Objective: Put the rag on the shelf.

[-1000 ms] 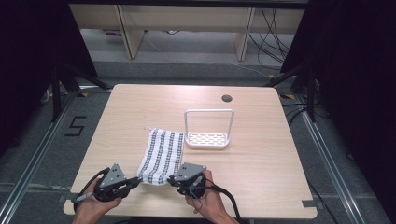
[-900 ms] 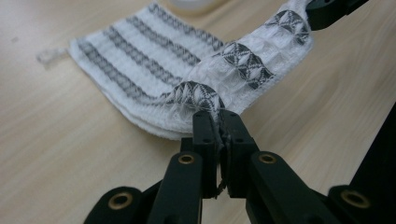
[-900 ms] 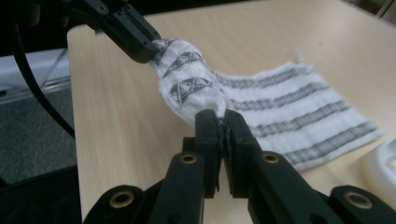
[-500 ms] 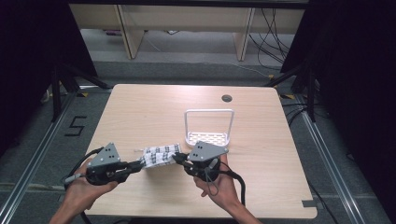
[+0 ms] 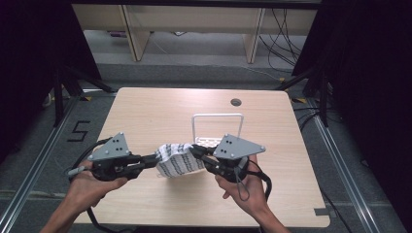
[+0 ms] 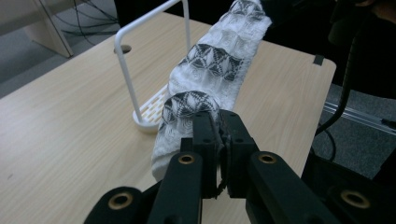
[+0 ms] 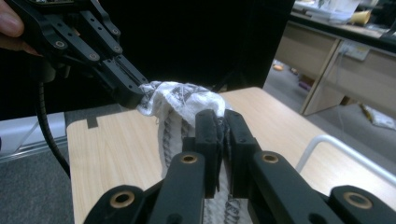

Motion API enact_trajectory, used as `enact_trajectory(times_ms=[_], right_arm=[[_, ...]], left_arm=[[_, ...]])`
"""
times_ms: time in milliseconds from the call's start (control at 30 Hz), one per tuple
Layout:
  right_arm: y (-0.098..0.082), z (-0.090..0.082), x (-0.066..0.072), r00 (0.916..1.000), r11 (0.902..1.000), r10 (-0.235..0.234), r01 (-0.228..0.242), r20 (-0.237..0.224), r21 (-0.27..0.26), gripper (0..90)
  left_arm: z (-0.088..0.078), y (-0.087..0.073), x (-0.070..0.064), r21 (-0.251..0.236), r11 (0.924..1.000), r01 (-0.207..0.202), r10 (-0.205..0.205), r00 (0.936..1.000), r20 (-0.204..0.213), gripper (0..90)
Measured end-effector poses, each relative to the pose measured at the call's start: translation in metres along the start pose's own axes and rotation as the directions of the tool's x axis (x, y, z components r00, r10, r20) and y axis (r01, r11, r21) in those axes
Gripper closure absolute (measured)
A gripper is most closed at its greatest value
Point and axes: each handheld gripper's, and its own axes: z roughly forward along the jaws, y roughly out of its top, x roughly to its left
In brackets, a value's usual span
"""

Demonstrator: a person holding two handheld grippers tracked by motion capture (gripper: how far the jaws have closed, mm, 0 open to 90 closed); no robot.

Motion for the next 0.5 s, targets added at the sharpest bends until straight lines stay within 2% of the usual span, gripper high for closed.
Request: enact_trajectory(times_ms=[33,67,133,167,200,400,500], right_arm=[[0.001,-0.002,0.000,1.0000,0.9999,0.005,-0.005,0.001,-0.010,86.2],[0.005,-0.010,-0.003,0.9995,0.9994,-0.021,0.022,0.022,-0.026,86.2],[0.007,-0.013,-0.003,0.9999,0.9996,-0.006,0.006,0.016,-0.028,86.3],[0.008,-0.016,-0.005,0.9990,0.9986,-0.034,0.036,0.030,-0.038,86.3],[0.010,-0.021,-0.006,0.9993,0.9990,-0.014,0.015,0.033,-0.042,86.2],[0.014,-0.037,-0.014,0.9977,0.9973,0.002,0.003,0.067,-0.073,86.3],[0.013,-0.044,-0.020,0.9965,0.9973,0.010,-0.004,0.083,-0.073,86.2]], left_arm=[[0.000,0.005,-0.002,-0.003,0.9999,-0.012,0.012,0.9999,0.001,85.6],[0.000,0.009,-0.004,-0.002,0.9998,-0.020,0.020,0.9998,0.000,85.6],[0.000,0.017,-0.006,-0.012,0.9995,-0.030,0.030,0.9995,0.014,85.6],[0.000,0.021,-0.007,-0.018,0.9993,-0.032,0.033,0.9992,0.022,85.6],[0.001,0.025,-0.008,-0.018,0.9990,-0.040,0.040,0.9989,0.022,85.6],[0.009,0.042,-0.008,-0.048,0.9977,-0.047,0.049,0.9978,0.043,85.6],[0.018,0.050,-0.007,-0.045,0.9980,-0.045,0.048,0.9976,0.050,85.5]])
